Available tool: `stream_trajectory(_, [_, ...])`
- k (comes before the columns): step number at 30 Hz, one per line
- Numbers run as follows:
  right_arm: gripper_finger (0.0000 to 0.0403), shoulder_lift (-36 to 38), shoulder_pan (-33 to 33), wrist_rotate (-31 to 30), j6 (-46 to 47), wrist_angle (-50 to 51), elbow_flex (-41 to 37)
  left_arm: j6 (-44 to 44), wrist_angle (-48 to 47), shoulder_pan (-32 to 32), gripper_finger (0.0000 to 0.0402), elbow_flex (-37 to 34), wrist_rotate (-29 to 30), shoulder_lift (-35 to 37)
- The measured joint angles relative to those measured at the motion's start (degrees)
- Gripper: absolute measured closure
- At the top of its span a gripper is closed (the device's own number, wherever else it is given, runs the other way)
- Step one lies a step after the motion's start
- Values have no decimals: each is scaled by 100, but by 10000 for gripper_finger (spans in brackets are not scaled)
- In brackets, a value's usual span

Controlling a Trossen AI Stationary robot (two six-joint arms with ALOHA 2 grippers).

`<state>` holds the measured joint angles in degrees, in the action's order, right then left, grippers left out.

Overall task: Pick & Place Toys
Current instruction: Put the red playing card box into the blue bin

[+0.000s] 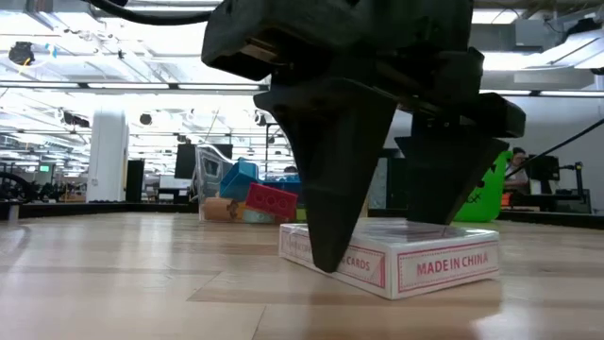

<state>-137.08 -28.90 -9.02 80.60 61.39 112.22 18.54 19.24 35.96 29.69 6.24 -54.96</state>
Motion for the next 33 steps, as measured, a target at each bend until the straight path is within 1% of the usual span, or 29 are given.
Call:
stream_trajectory(6, [99, -2, -79, -242, -187, -7, -2, 18, 8, -4, 5, 0, 2, -199])
stream_trajectory(11, [93, -20, -151, -443, -560, 63, 74, 176, 44, -4, 5, -1, 14, -504])
stream_trajectory(17, [99, -48, -228, -809, -1072, 333, 287, 882, 129, -26, 5, 0, 358, -1203])
stream_trajectory(21, [97, -46, -273, -1096, -1383, 469, 494, 1398, 180, -140, 5, -1, 430, -1603])
stream_trajectory(26, [95, -44, -375, -1687, -1799, 549, 714, 1739, 553, -326, 5, 0, 490, -1968])
stream_trajectory(33, [96, -26, -508, -2449, -1849, 853, 872, 2521, 1159, -672, 5, -2, 490, -2318])
